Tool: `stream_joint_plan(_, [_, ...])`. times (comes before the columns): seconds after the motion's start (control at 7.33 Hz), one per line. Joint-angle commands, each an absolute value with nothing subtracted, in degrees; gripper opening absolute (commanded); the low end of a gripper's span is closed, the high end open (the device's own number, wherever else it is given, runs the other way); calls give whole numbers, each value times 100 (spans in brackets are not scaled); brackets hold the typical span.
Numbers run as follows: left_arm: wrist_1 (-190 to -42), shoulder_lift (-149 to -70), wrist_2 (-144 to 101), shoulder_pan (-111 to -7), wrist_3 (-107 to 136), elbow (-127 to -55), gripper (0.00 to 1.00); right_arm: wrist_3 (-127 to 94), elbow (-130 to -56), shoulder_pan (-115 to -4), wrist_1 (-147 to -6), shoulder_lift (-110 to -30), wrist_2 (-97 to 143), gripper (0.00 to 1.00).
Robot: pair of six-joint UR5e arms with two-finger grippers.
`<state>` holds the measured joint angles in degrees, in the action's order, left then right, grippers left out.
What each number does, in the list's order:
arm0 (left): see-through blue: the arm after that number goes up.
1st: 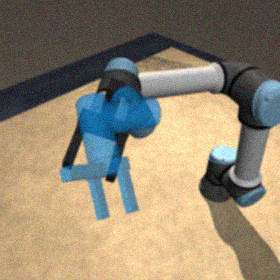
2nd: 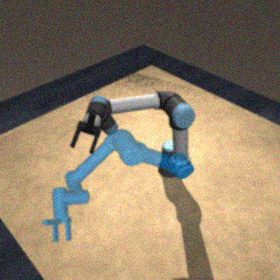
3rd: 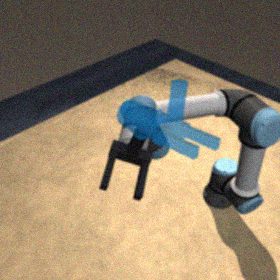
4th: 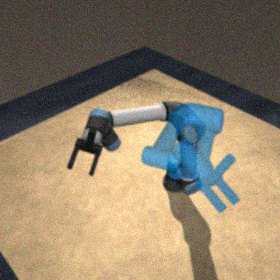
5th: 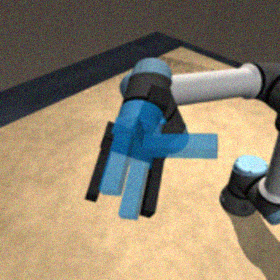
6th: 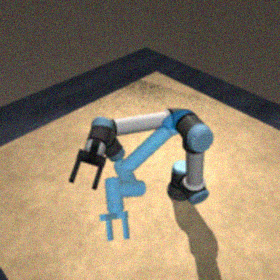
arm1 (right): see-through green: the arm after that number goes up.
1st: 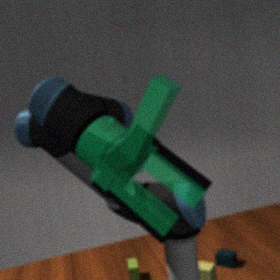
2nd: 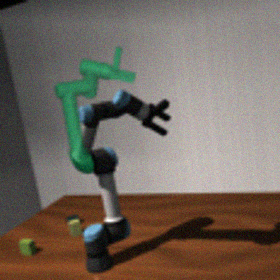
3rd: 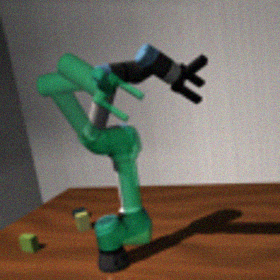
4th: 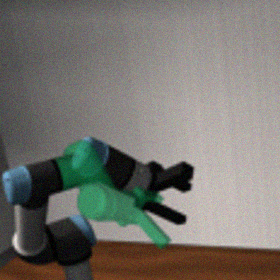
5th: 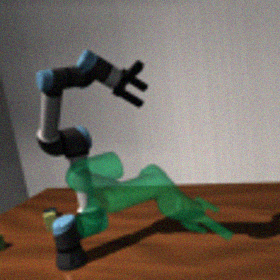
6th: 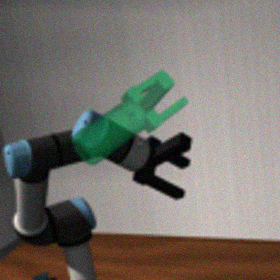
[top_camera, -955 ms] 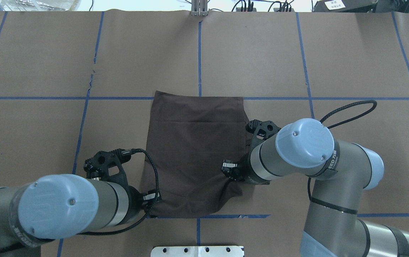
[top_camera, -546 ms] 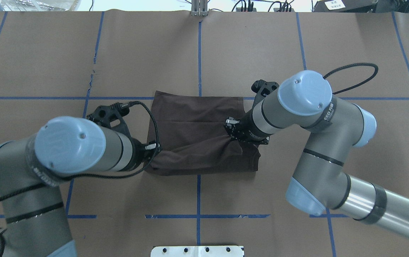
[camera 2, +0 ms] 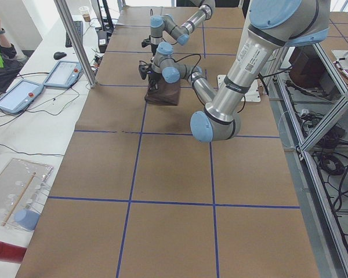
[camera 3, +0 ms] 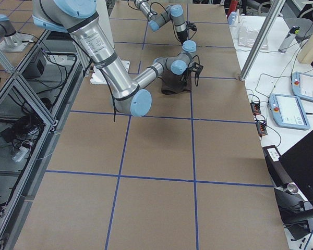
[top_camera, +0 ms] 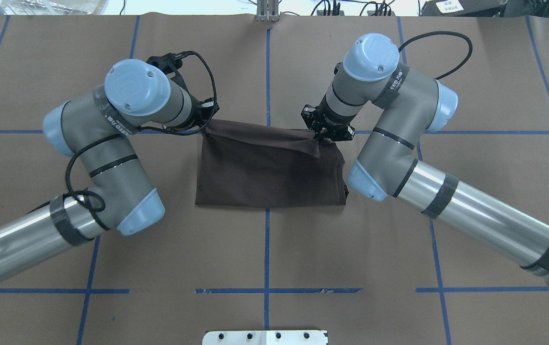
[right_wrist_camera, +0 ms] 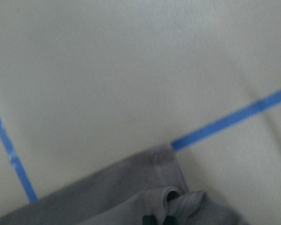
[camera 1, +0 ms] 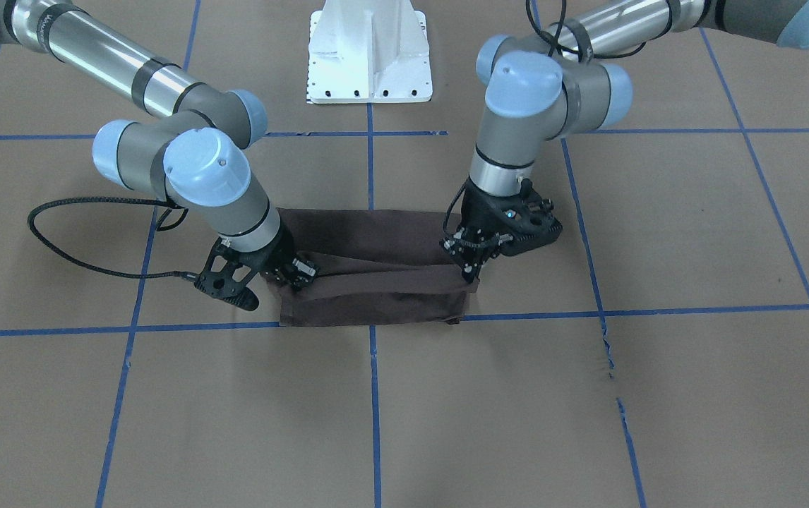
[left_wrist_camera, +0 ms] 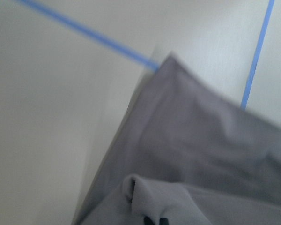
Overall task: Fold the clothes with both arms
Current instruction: 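Open both grippers and raise them away from the folded shirt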
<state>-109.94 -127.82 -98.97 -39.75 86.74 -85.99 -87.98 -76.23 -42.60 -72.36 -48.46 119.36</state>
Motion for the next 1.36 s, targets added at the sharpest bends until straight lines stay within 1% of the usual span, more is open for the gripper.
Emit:
stream_joint_plan(0.0, [-11988, -12955, -9879, -4412, 7738, -7454, 100, -8028, -6621, -4736, -6847, -4466, 12093, 100])
stream_joint_plan(0.27, [-11997, -12964, -9931, -4438, 7699, -7497, 100, -7955, -6574, -4903, -6864, -4421, 12260, 100])
stream_joint_plan(0.41, [-11945, -12938, -10140, -4621, 7508, -7593, 100, -7797, -6592, -5096, -6890, -4430, 12296, 100])
stream_joint_plan(0.55, [-11901, -12711, -10665, -4945, 6888, -7898, 100, -7274, -6618, -5437, -6943, -4560, 12479, 100])
stream_joint_plan(0.68, [-11892, -12152, -10774, -5157, 6456, -8467, 100, -6381, -6792, -5806, -7048, -4936, 12559, 100])
stream_joint_plan(0.82, [-11874, -11746, -10923, -5446, 5807, -8855, 100, -5250, -7038, -6175, -7145, -5470, 12577, 100])
stream_joint_plan(0.96, [-11778, -11055, -11203, -5806, 5087, -9416, 100, -4273, -7214, -6614, -7285, -5937, 12638, 100])
stream_joint_plan(1.23, [-11733, -9413, -11845, -6737, 2955, -10367, 100, -2181, -7242, -7493, -7269, -6921, 13041, 100])
